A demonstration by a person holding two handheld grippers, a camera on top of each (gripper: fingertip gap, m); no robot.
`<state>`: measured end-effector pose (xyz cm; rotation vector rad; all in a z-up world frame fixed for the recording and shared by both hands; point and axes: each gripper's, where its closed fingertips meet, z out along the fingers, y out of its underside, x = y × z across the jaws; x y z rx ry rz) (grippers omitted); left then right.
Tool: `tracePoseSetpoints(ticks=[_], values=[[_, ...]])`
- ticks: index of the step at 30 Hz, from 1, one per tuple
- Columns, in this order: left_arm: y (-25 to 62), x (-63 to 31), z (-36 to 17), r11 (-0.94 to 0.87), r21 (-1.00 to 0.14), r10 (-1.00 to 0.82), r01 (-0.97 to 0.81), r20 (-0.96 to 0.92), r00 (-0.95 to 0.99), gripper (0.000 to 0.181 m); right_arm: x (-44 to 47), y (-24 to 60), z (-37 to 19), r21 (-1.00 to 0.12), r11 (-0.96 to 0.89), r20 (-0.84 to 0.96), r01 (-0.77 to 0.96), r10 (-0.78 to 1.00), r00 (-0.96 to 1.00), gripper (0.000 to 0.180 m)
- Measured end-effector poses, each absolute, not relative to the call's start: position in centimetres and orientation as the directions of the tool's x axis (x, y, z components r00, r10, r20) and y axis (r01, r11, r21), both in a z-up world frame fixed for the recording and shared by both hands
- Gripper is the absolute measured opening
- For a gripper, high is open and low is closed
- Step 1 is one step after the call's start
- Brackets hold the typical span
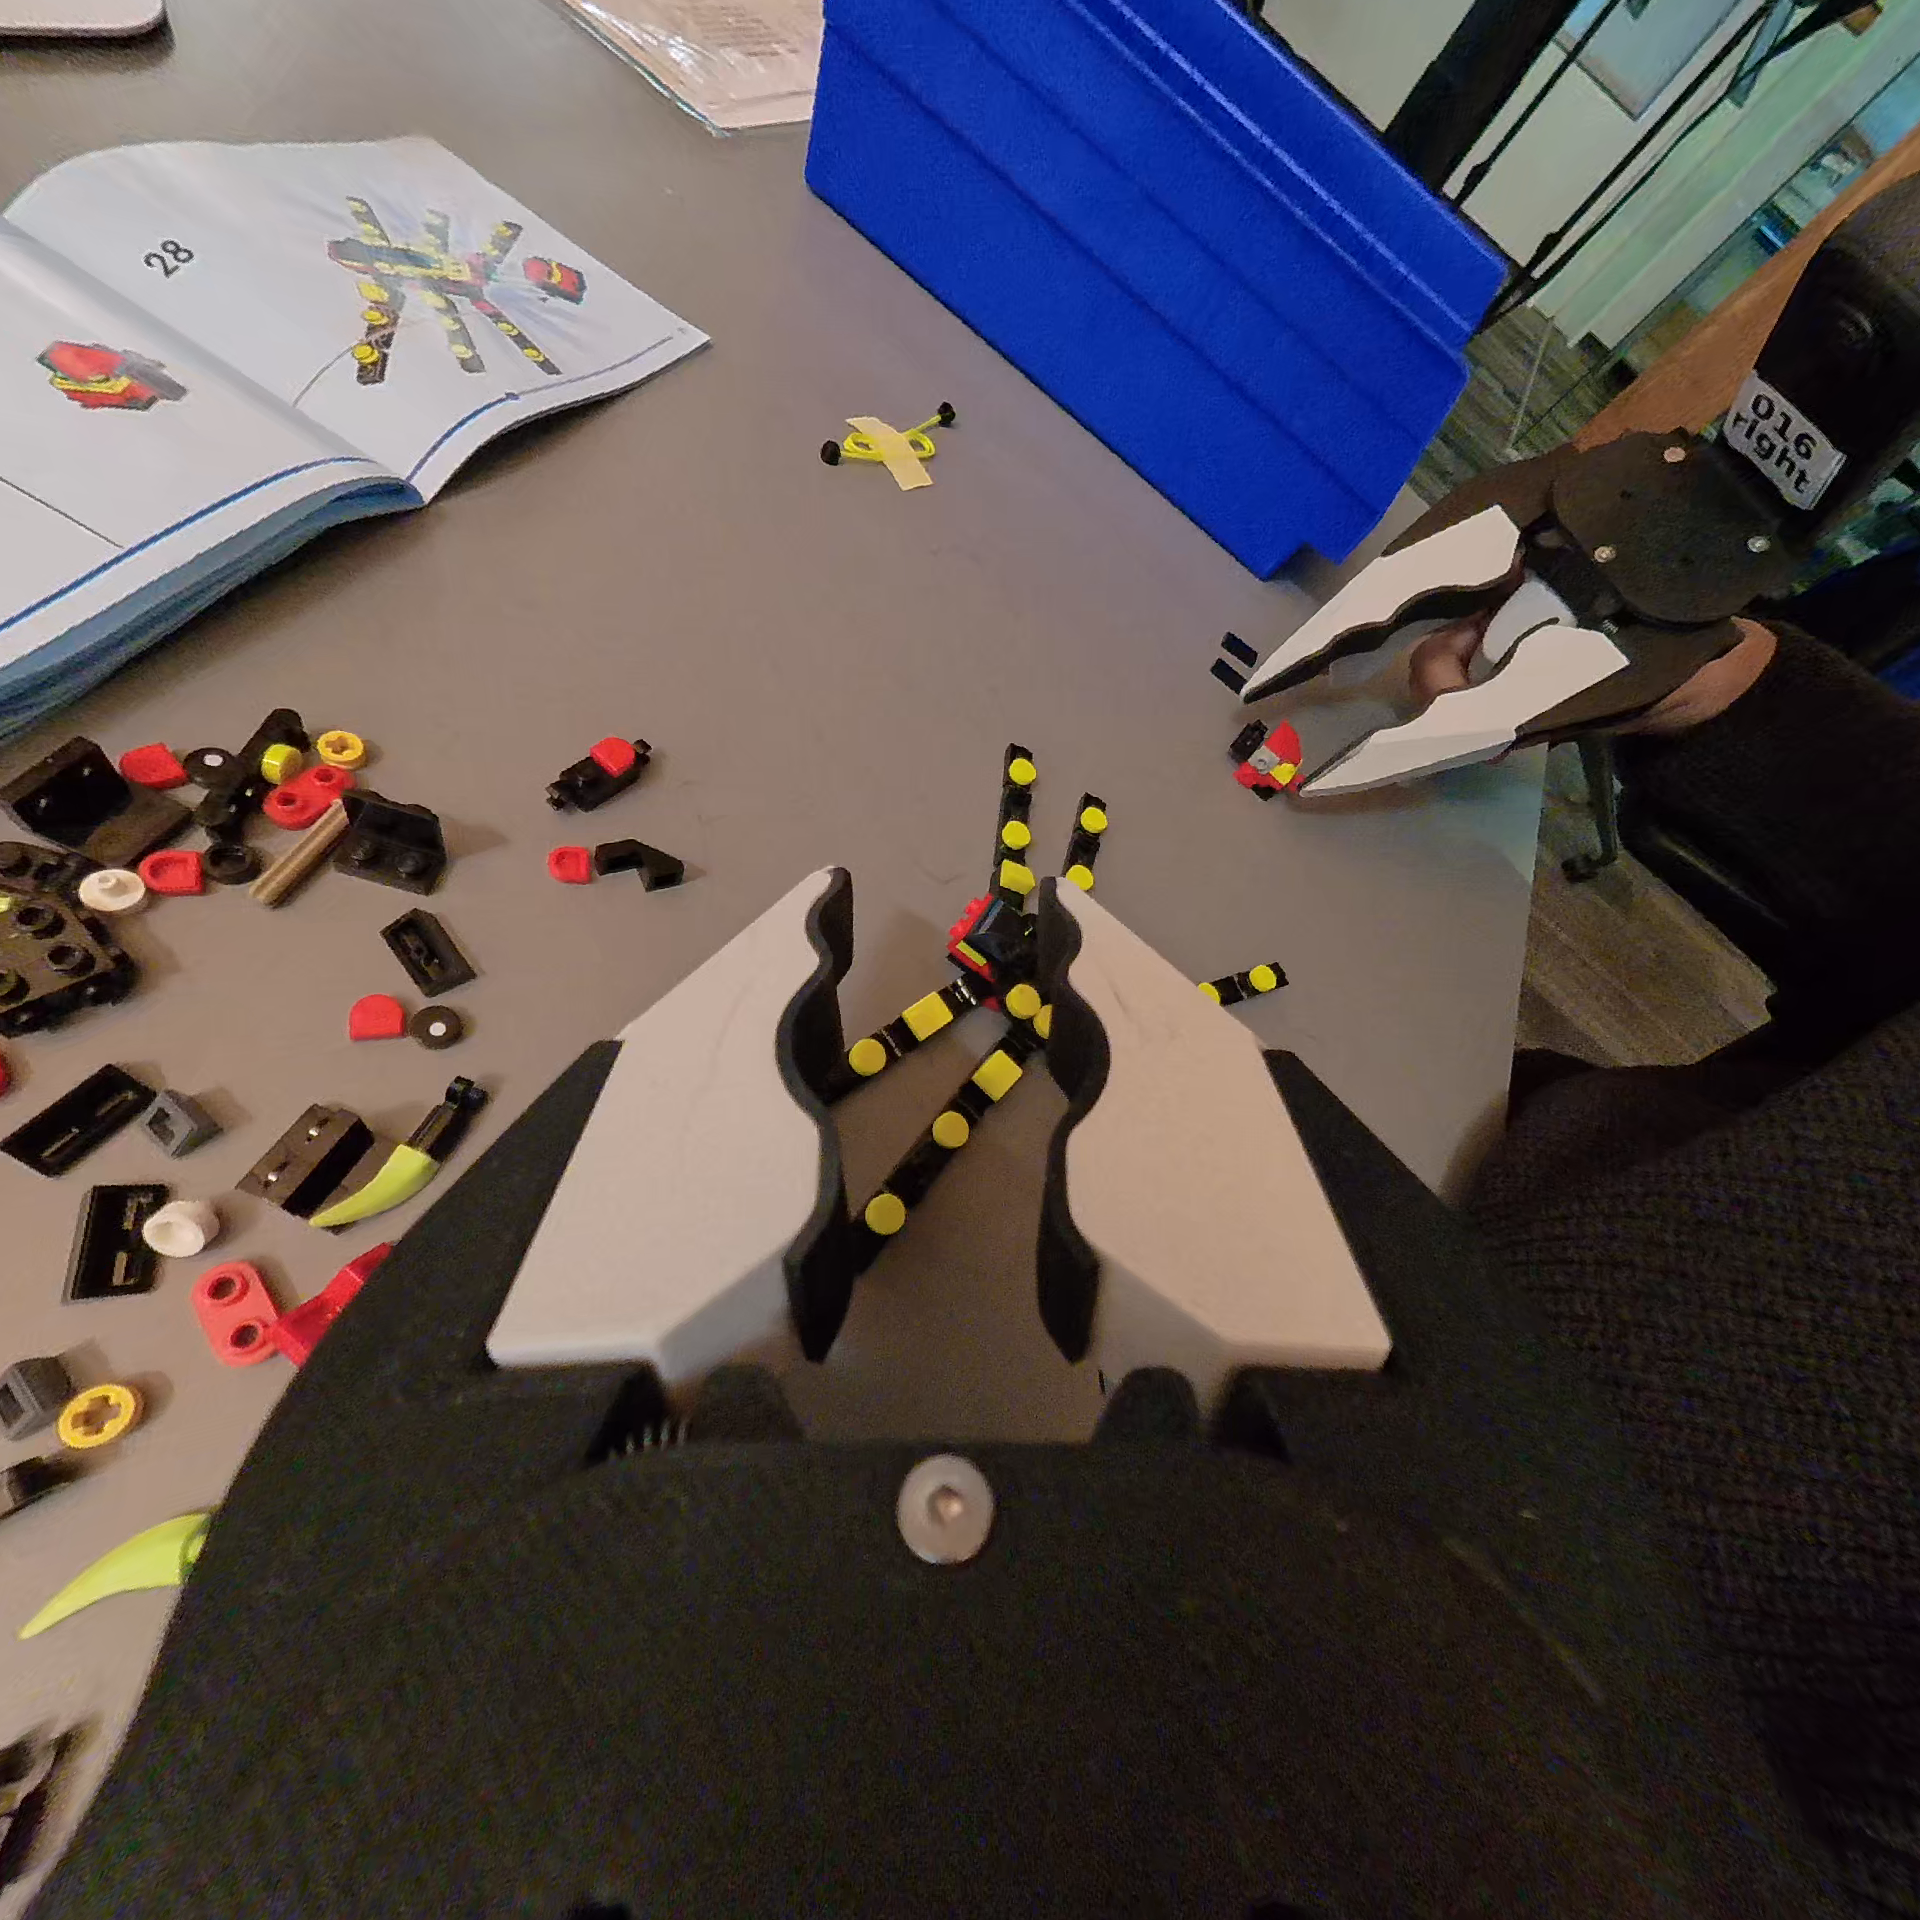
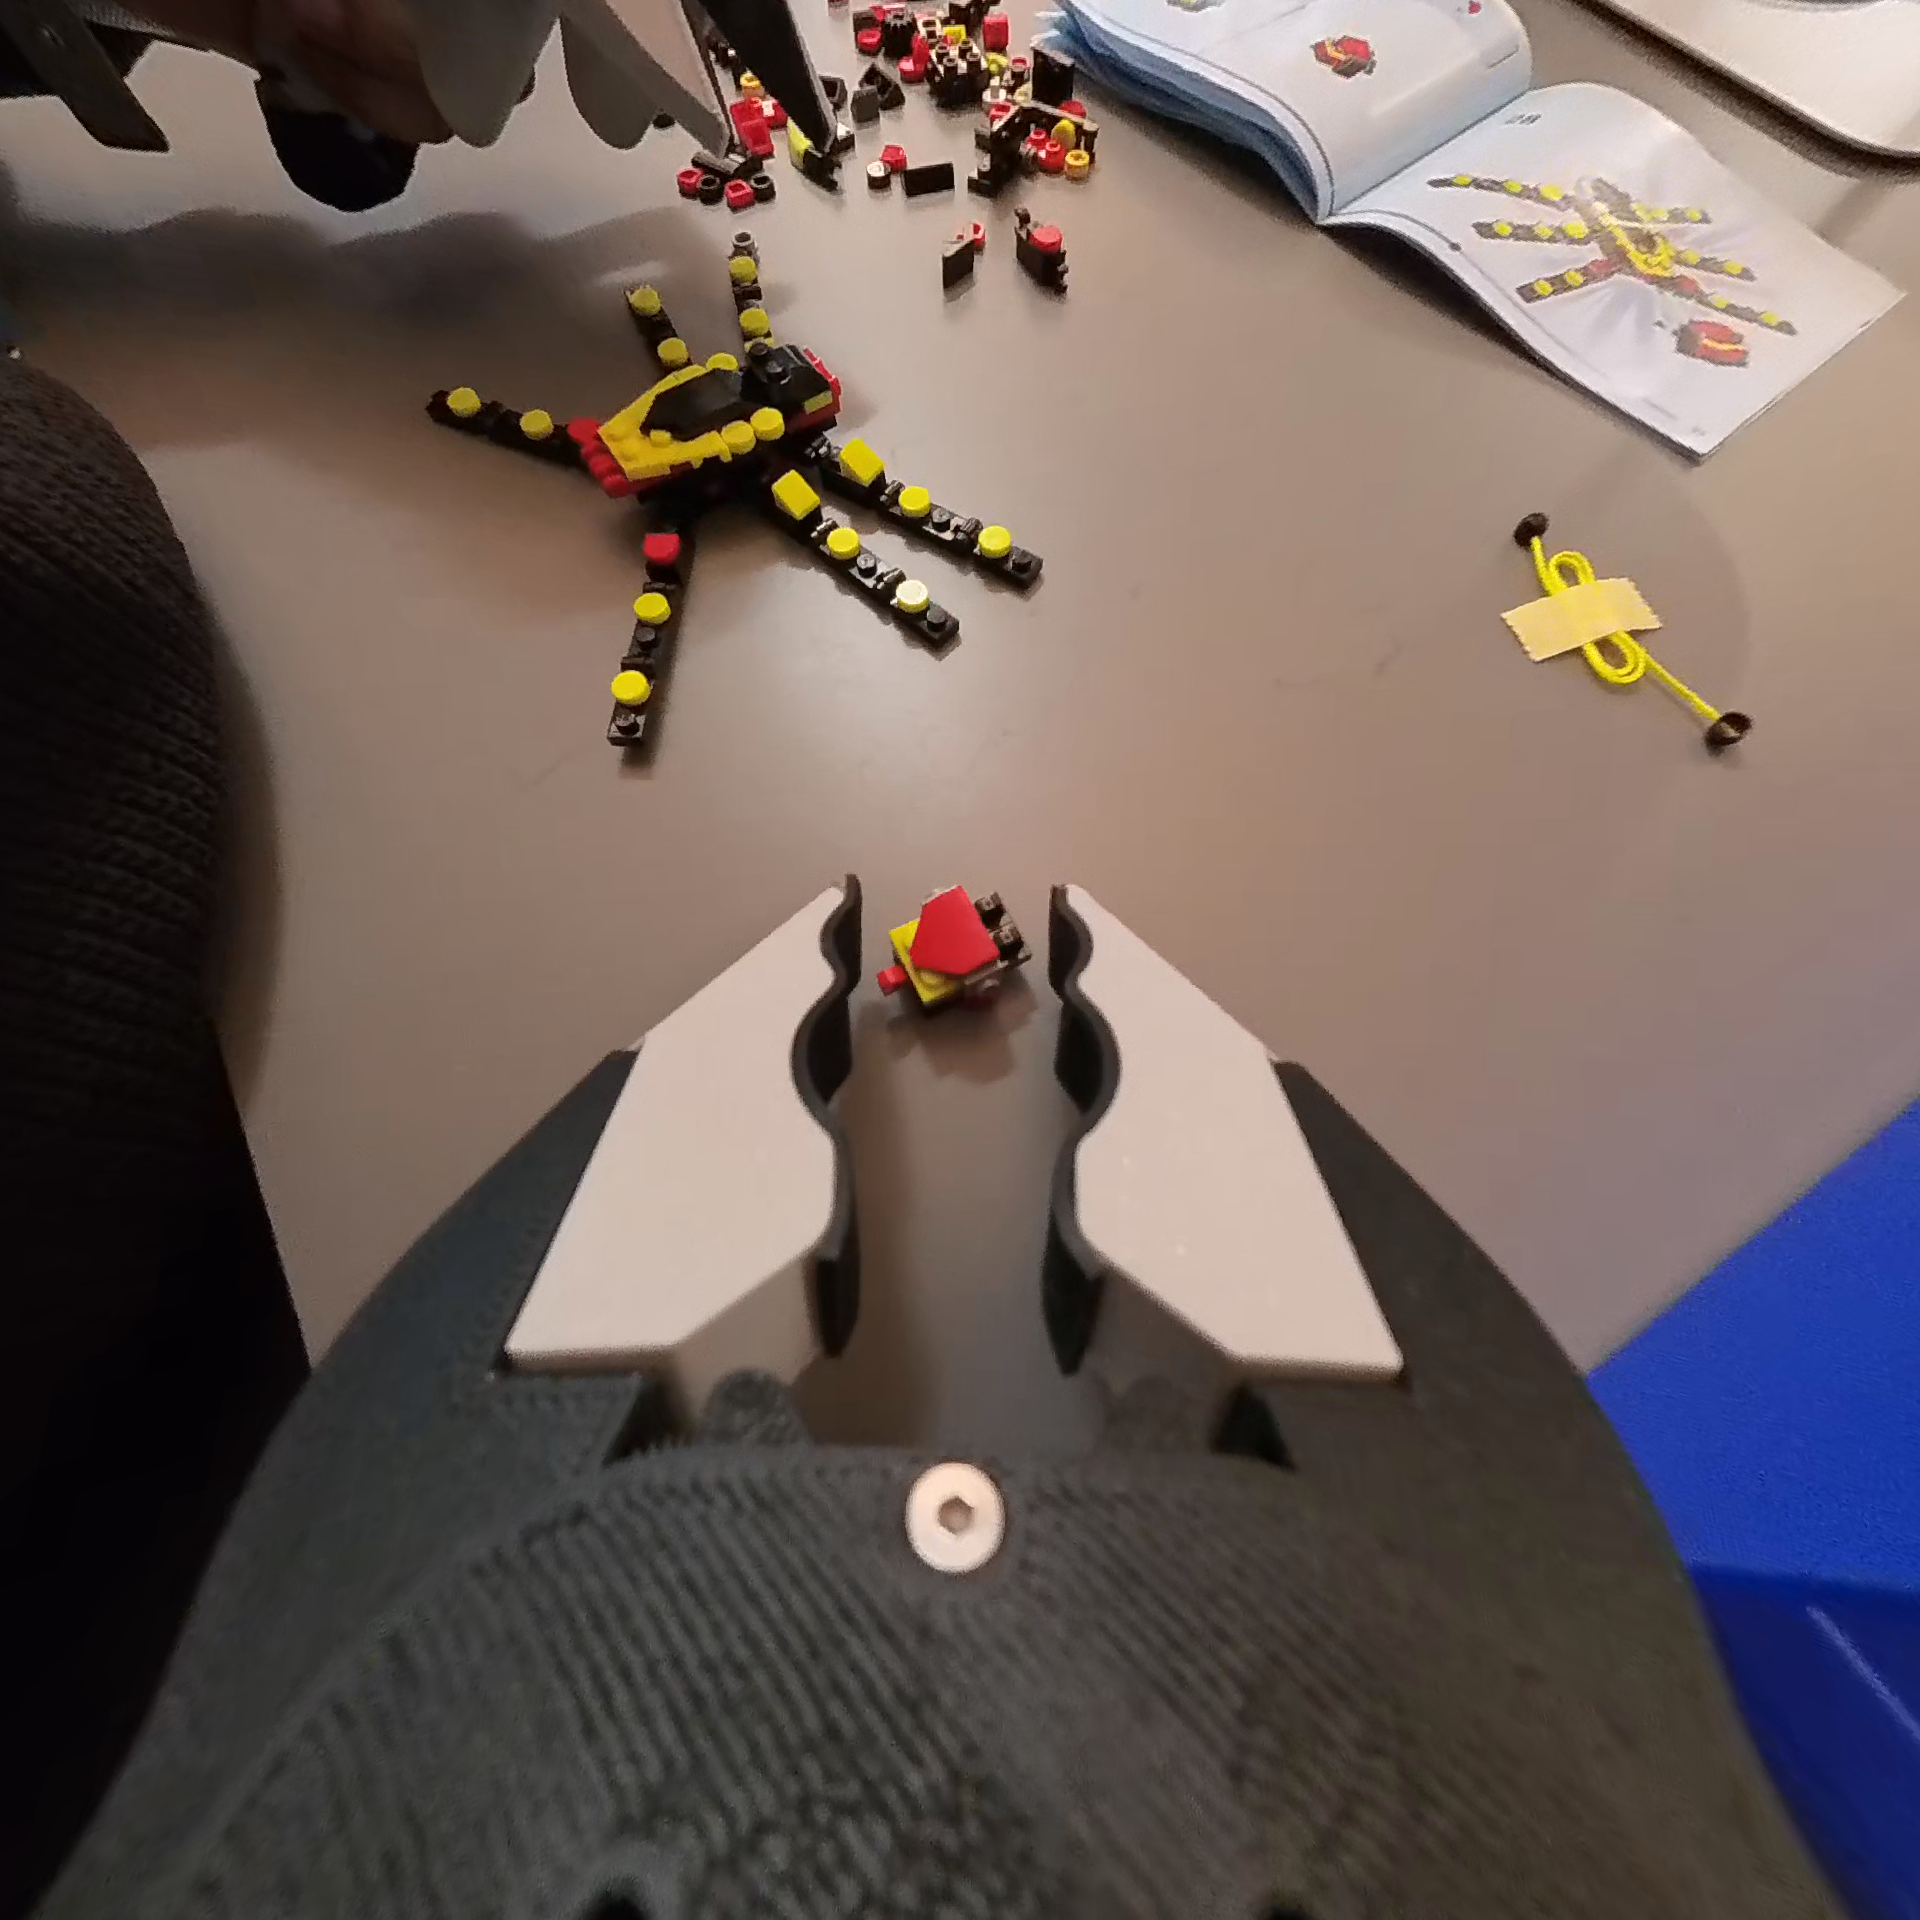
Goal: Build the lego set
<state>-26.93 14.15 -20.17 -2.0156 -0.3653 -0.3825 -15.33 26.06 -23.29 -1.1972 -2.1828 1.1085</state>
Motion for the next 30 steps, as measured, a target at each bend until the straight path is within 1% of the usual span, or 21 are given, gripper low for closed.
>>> tracePoseSetpoints(ticks=[11,14,17,19,22,23,24,25,27,29,30], values=[[14.1,-26.9,-20.1,-0.445,-0.797,0.095,0.408,0.412,0.906,0.033,-15.5,26.7,-22.4,-0.824,0.28,-0.022,0.493,0.853,-0.521,0.035],[14.1,-26.9,-20.0,-0.444,-0.798,0.097,0.407,0.409,0.907,0.033,-15.6,27.5,-21.7,-0.841,0.207,-0.064,0.5,0.879,-0.472,0.038],[14.0,-26.9,-20.0,-0.443,-0.8,0.1,0.405,0.405,0.909,0.033,-15.7,28.2,-20.8,-0.843,0.081,-0.151,0.532,0.913,-0.379,0.044],[13.9,-26.9,-19.9,-0.44,-0.802,0.103,0.405,0.403,0.909,0.033,-15.9,28.8,-20.5,-0.817,0.022,-0.175,0.576,0.943,-0.284,0.047],[13.9,-27.1,-19.7,-0.432,-0.804,0.105,0.409,0.405,0.908,0.033,-16.1,28.9,-19.7,-0.778,-0.1,-0.228,0.621,0.965,-0.132,0.045],[13.8,-27.0,-19.7,-0.43,-0.804,0.103,0.411,0.409,0.907,0.033,-16.0,28.5,-19.5,-0.759,-0.144,-0.262,0.635,0.96,-0.096,0.042],[13.8,-27.0,-19.7,-0.43,-0.803,0.101,0.413,0.412,0.905,0.033,-15.8,28.0,-19.5,-0.734,-0.175,-0.287,0.656,0.956,-0.066,0.042],[13.8,-27.0,-19.6,-0.431,-0.802,0.097,0.414,0.415,0.905,0.033,-15.4,27.5,-19.9,-0.704,-0.186,-0.294,0.686,0.955,-0.042,0.042],[13.7,-26.8,-19.6,-0.435,-0.802,0.088,0.41,0.415,0.905,0.033,-14.6,27.0,-21.2,-0.642,-0.159,-0.246,0.75,0.969,-0.005,0.047],[13.5,-26.7,-19.7,-0.441,-0.802,0.081,0.402,0.411,0.908,0.033,-14.3,27.2,-22.4,-0.609,-0.132,-0.182,0.782,0.983,0.025,0.049],[13.5,-26.7,-19.7,-0.443,-0.802,0.079,0.4,0.409,0.909,0.033,-14.3,27.1,-22.8,-0.602,-0.142,-0.183,0.786,0.982,0.037,0.049]])
